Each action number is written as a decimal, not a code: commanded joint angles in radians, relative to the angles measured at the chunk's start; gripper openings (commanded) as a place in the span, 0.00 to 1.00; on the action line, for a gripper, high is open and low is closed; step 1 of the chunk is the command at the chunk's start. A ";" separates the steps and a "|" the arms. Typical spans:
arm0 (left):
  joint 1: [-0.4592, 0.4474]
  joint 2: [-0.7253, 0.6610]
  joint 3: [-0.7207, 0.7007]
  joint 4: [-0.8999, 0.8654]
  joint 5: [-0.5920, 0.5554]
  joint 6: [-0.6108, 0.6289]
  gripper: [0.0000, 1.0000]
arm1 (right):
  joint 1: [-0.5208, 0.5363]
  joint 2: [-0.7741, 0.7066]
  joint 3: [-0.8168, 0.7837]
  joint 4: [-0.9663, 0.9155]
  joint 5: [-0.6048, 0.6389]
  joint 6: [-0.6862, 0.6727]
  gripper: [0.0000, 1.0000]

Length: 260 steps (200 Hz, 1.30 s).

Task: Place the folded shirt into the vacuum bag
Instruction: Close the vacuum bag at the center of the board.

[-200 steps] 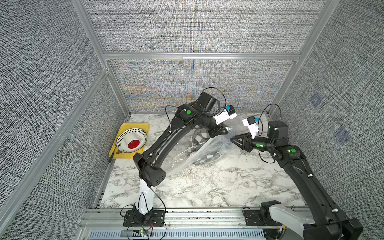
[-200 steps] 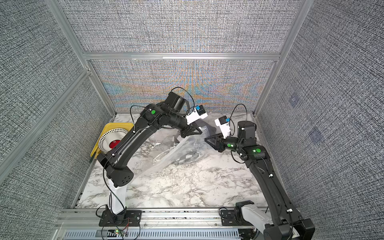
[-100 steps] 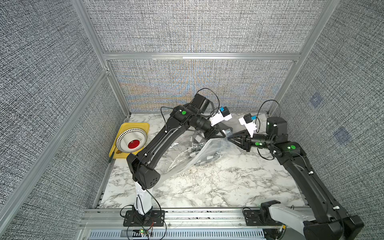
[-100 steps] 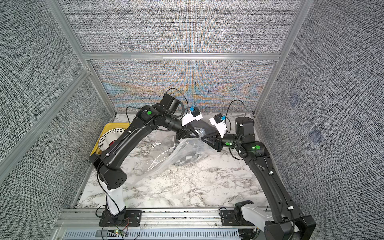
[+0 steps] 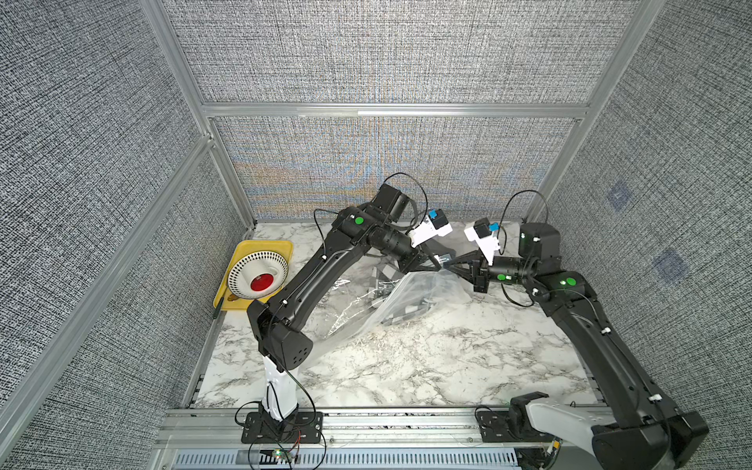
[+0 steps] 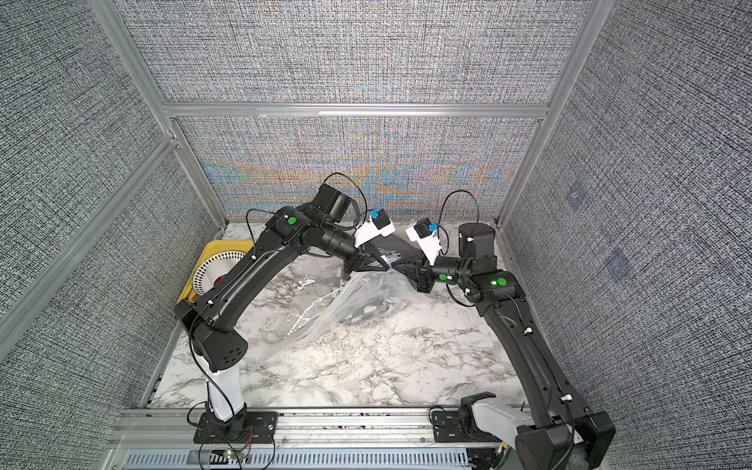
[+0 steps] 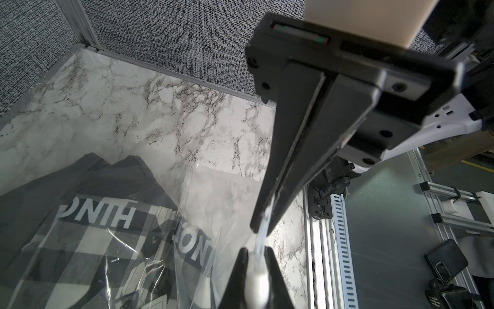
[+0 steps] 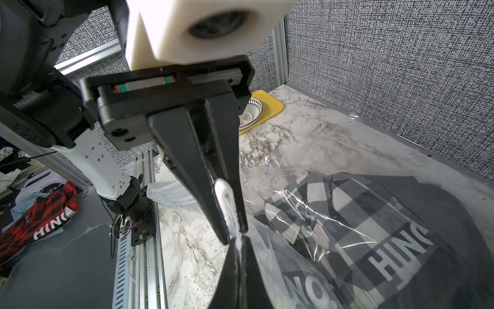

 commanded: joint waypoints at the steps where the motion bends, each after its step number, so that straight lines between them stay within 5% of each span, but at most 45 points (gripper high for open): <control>1: 0.000 0.004 0.000 0.024 0.024 0.006 0.00 | 0.003 -0.004 -0.001 0.025 -0.019 -0.004 0.00; 99: 0.016 0.007 -0.065 0.084 0.015 -0.044 0.00 | -0.001 -0.133 -0.079 0.170 0.255 0.084 0.00; 260: 0.020 -0.095 -0.235 0.151 -0.042 -0.085 0.00 | -0.046 -0.215 -0.133 0.284 0.337 0.179 0.00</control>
